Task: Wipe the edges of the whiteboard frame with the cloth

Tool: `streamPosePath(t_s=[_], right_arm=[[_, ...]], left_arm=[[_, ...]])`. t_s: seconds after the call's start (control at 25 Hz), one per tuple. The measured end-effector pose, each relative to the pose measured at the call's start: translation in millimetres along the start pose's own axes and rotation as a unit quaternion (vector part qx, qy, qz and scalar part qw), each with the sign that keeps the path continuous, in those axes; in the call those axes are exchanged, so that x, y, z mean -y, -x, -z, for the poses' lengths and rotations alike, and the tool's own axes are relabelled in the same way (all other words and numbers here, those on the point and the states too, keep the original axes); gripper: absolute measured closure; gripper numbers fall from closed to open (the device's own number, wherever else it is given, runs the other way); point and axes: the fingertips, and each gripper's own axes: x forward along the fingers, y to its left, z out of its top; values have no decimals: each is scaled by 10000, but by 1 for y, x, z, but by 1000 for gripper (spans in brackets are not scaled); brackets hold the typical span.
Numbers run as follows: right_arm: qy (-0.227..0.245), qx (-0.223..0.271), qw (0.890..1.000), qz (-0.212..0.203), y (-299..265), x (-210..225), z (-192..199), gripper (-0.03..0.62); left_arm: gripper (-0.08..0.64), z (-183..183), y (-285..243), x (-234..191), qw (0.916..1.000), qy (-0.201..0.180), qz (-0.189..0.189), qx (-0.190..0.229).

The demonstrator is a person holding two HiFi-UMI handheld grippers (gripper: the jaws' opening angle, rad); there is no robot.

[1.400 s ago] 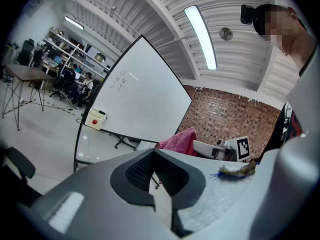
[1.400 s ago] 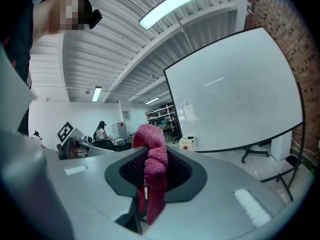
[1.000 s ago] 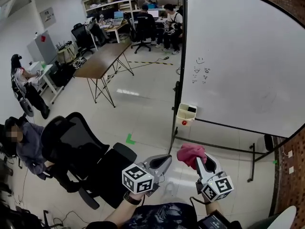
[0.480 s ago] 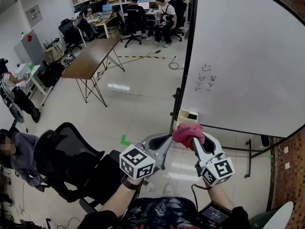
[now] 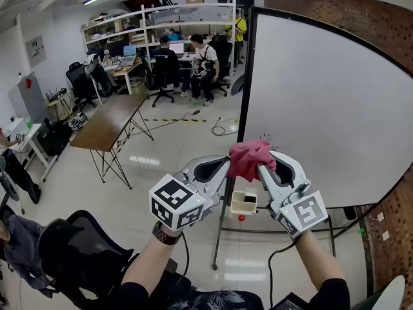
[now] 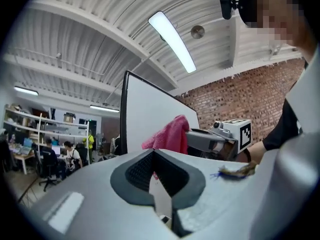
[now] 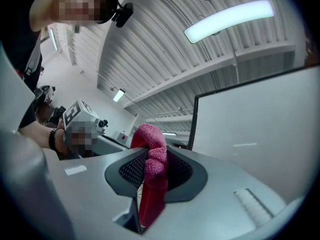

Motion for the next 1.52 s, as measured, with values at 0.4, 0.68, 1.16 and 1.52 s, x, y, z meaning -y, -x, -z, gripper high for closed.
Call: streamPosePath(t_s=[0.4, 0.68, 1.16, 1.52], right_arm=[[1035, 830, 9895, 573, -62, 93, -111, 514], [1497, 732, 9820, 890, -109, 150, -196, 514], [1720, -74, 9779, 1187, -135, 180, -180, 512], [1712, -284, 9780, 1158, -141, 147, -110, 512]], left_arm=[[557, -138, -47, -35, 9876, -1283, -456, 782], [557, -222, -96, -46, 9757, -1973, -790, 531], [557, -215, -110, -80, 9865, -1221, -1073, 191], [557, -136, -111, -76, 9835, -1458, -1072, -95]])
